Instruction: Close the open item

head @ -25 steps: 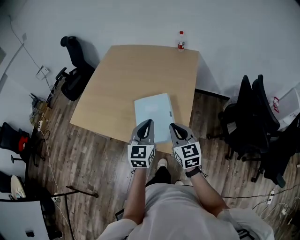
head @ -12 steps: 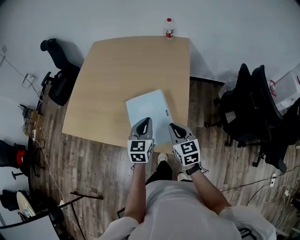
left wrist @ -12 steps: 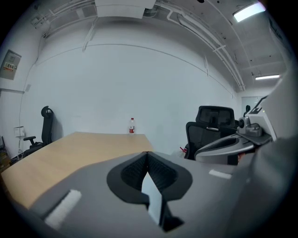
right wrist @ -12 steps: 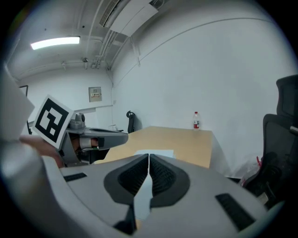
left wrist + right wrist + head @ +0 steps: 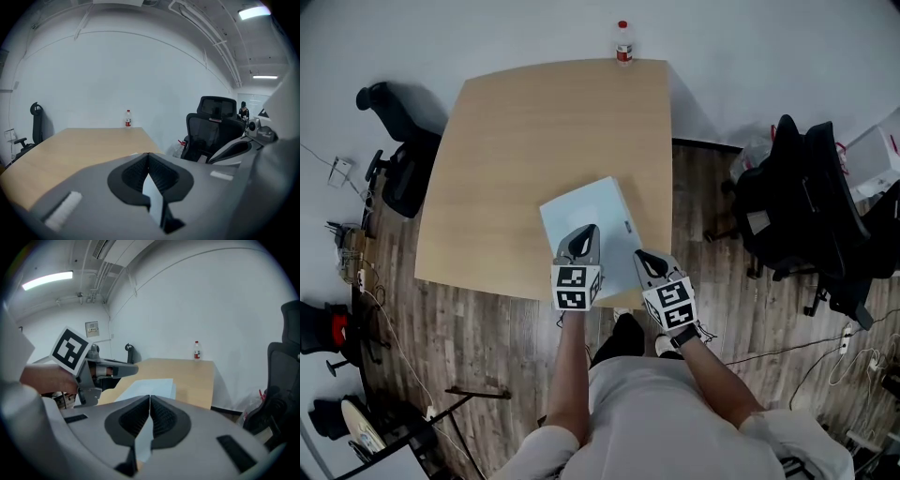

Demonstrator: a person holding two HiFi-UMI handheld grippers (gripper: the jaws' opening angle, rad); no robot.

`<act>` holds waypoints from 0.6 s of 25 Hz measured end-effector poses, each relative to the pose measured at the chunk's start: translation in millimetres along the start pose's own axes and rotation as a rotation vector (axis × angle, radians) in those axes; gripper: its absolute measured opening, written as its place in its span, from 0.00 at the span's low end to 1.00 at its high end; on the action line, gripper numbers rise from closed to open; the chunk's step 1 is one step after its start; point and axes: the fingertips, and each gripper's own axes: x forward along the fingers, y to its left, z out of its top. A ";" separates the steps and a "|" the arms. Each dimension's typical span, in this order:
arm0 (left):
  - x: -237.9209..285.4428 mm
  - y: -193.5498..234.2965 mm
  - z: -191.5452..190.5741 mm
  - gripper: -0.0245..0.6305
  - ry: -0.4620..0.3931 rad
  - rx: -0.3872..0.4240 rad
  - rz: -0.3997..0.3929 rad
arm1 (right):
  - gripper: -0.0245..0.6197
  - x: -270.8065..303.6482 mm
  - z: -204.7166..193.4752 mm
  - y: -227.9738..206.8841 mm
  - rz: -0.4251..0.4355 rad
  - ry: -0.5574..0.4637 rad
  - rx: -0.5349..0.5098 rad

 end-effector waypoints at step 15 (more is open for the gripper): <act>75.0 6.5 -50.4 0.05 0.188 0.128 -0.123 | 0.06 38.7 -37.0 -16.0 -0.008 0.115 0.049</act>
